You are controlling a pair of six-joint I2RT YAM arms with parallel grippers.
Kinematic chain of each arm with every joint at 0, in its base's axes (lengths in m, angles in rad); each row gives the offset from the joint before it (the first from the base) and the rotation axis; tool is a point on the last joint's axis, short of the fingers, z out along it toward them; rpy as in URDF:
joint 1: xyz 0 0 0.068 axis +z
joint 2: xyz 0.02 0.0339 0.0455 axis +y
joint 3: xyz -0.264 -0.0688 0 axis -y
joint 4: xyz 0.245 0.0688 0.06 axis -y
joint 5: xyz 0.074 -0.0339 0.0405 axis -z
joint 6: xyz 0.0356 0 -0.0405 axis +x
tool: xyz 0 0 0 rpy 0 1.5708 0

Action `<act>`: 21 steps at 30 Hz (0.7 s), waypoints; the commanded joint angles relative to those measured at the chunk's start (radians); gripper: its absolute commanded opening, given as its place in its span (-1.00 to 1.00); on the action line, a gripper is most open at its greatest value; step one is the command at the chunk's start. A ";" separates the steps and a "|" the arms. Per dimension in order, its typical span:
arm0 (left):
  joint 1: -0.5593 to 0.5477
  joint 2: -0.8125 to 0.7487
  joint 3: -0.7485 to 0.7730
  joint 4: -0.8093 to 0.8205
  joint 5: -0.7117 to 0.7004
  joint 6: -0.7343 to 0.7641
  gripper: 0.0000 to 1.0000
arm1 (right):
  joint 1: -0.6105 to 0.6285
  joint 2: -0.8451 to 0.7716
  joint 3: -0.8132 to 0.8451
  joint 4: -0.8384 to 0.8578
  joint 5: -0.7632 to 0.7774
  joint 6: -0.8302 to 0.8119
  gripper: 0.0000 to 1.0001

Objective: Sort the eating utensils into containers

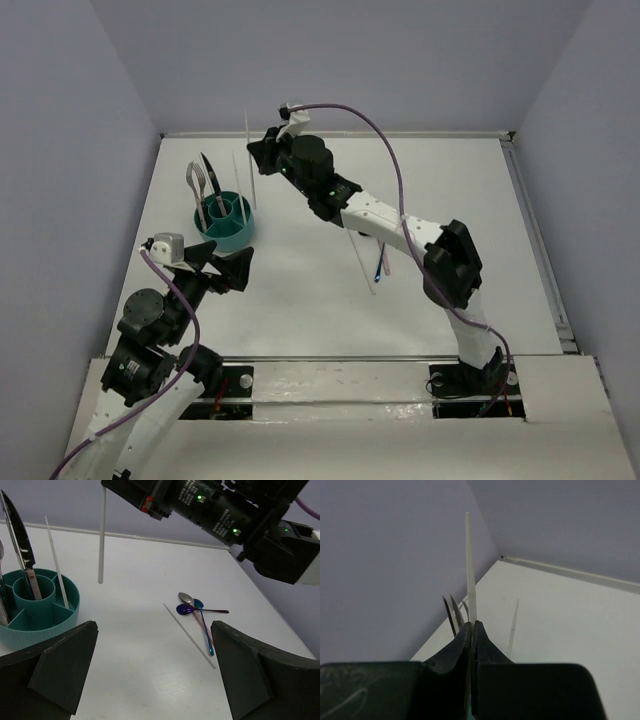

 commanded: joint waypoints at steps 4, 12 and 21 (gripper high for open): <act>-0.014 -0.009 0.035 0.038 -0.018 0.007 0.98 | -0.003 0.233 0.298 0.112 0.065 -0.114 -1.00; -0.024 -0.010 0.035 0.038 -0.024 0.007 0.98 | -0.003 0.357 0.412 0.088 0.018 -0.080 -1.00; -0.033 -0.007 0.036 0.038 -0.027 0.007 0.98 | -0.003 0.397 0.363 0.074 -0.018 -0.045 -1.00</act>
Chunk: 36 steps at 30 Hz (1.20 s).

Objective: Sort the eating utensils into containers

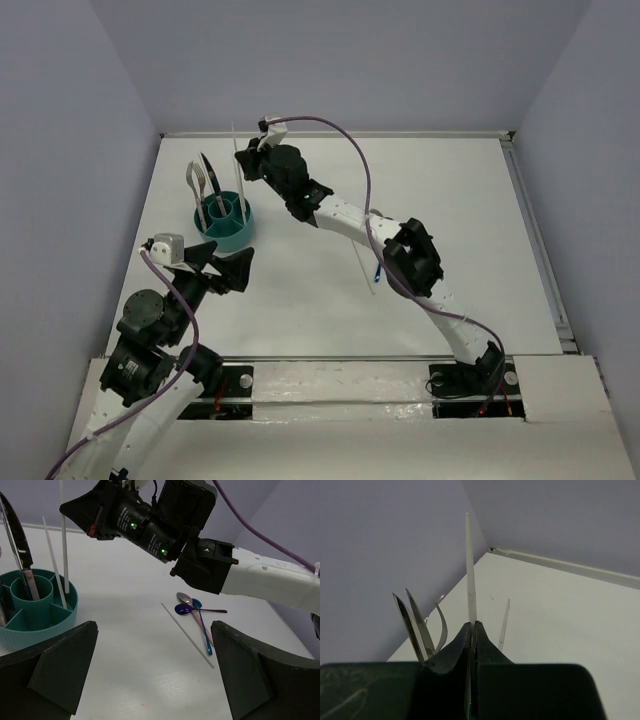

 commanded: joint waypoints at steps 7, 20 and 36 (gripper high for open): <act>-0.006 0.001 0.035 0.040 -0.004 0.007 0.98 | -0.003 0.000 -0.042 0.002 -0.067 0.006 -1.00; 0.003 0.001 0.033 0.043 0.001 0.005 0.98 | -0.003 -0.024 -0.091 -0.046 -0.139 0.026 -0.60; 0.022 0.011 0.029 0.048 0.019 0.005 0.98 | -0.015 -0.314 -0.347 -0.130 -0.153 -0.007 -0.01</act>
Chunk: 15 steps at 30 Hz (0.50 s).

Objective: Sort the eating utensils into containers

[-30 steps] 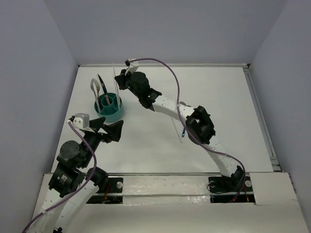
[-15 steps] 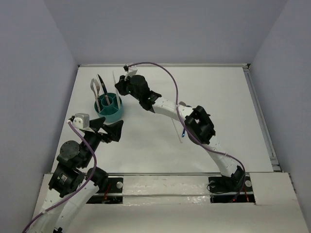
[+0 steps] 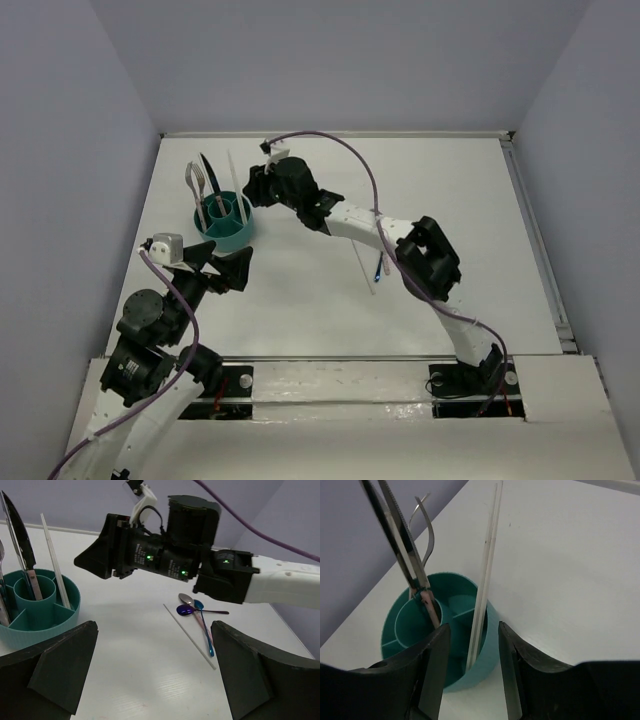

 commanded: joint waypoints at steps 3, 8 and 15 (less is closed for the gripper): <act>0.005 0.009 0.029 0.048 0.020 0.005 0.98 | -0.048 -0.321 -0.258 -0.058 0.032 -0.033 -0.03; 0.005 0.004 0.027 0.052 0.028 0.009 0.98 | -0.110 -0.493 -0.474 -0.360 0.128 -0.028 -0.05; 0.005 0.024 0.029 0.058 0.037 0.009 0.98 | -0.197 -0.592 -0.649 -0.583 0.155 -0.002 -0.08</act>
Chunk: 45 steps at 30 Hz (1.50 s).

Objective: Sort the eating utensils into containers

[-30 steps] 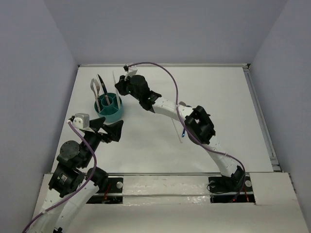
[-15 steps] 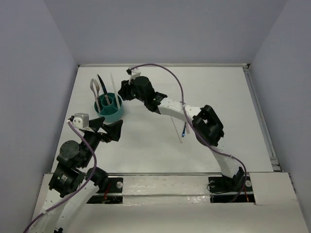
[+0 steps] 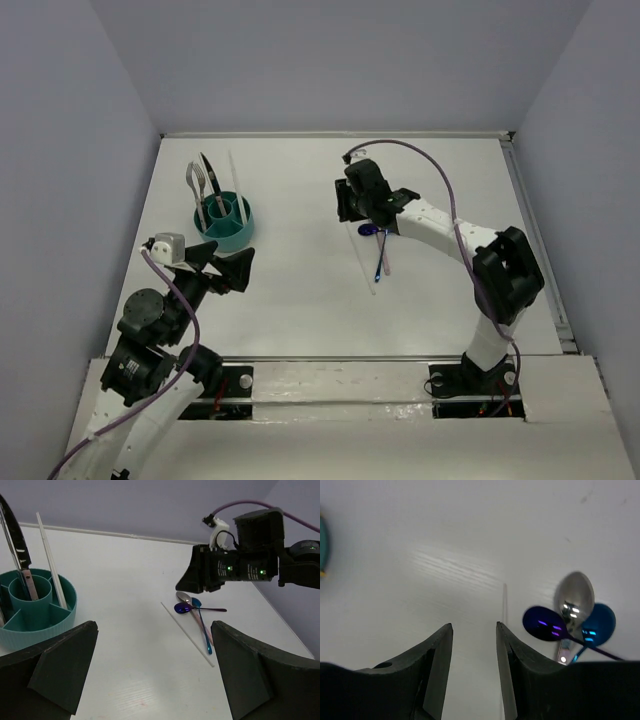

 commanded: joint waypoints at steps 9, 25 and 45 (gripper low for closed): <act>0.032 0.042 0.026 0.061 0.031 0.008 0.98 | -0.036 0.093 -0.039 -0.271 0.012 -0.025 -0.04; 0.032 0.049 0.026 0.067 0.042 0.010 0.98 | -0.046 0.242 0.030 -0.286 -0.092 -0.020 -0.57; 0.032 0.041 0.026 0.067 0.040 0.010 0.98 | -0.017 0.066 -0.022 0.206 -0.389 0.095 -1.00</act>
